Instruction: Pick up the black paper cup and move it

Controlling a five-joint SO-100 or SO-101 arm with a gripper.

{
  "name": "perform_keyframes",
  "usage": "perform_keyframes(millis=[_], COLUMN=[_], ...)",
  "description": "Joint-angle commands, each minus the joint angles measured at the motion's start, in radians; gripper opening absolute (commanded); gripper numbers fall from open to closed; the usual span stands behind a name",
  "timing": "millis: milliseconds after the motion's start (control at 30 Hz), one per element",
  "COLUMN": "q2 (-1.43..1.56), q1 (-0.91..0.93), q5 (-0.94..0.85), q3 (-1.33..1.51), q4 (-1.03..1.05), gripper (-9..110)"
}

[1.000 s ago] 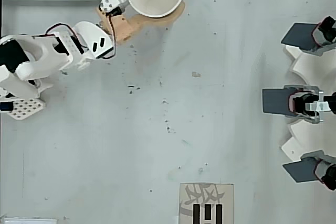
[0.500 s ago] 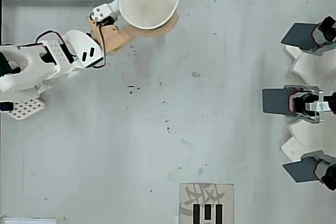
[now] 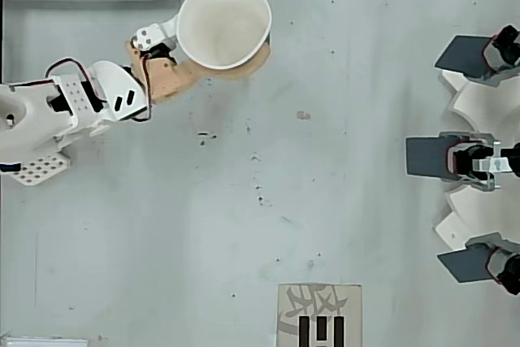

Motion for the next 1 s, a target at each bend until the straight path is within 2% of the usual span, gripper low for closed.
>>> perform_keyframes(millis=[0, 967], q2=[0.063, 0.15], q1=[0.02, 0.334], q5=[0.006, 0.049], q3=[0.008, 0.086], q4=[-0.012, 0.0], gripper=[9, 10])
